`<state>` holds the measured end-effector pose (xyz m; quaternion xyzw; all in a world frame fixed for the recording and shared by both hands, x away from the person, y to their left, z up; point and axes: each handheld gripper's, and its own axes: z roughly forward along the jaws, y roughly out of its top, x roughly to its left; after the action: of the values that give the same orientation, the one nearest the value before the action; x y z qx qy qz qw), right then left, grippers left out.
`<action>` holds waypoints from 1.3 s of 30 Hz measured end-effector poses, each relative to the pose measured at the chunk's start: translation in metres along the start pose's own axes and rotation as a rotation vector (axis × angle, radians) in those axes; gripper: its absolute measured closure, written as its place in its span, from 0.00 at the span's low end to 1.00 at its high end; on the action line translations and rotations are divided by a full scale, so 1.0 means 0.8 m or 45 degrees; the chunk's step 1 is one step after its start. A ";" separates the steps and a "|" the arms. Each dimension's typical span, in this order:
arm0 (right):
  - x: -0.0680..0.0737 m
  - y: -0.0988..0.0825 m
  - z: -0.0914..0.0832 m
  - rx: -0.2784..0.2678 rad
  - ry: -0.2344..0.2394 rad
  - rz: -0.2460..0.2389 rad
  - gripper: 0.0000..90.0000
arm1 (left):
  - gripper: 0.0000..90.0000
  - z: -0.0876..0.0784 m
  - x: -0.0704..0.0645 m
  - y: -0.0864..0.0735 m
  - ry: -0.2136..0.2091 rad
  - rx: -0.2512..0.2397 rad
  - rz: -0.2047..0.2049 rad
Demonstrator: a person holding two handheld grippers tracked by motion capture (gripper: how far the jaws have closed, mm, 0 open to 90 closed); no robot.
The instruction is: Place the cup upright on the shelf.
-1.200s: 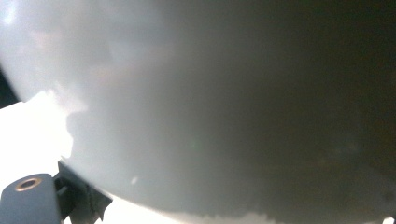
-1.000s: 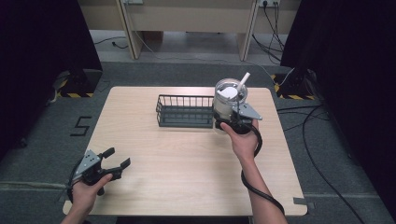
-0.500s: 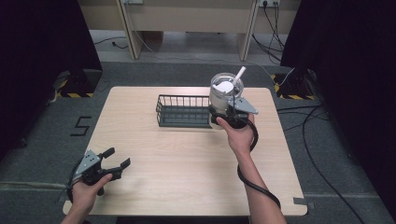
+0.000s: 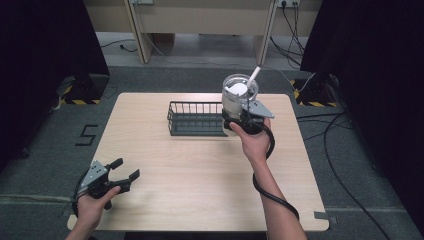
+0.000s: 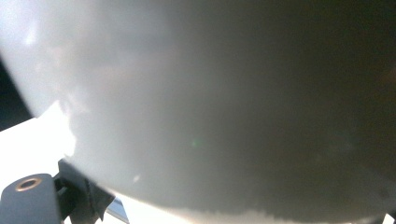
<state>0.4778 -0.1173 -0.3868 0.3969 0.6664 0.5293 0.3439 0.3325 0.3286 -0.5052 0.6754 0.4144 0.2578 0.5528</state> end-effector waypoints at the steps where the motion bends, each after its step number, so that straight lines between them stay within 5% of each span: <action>1: 0.000 0.002 -0.001 -0.002 0.004 0.002 0.12 | 0.16 0.000 0.000 0.000 0.000 -0.001 -0.002; 39: 0.018 0.043 0.016 -0.054 0.045 0.007 0.12 | 0.16 -0.001 0.001 0.000 0.001 -0.010 -0.009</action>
<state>0.4885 -0.0944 -0.3561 0.3818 0.6599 0.5512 0.3391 0.3320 0.3295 -0.5048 0.6717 0.4161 0.2579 0.5561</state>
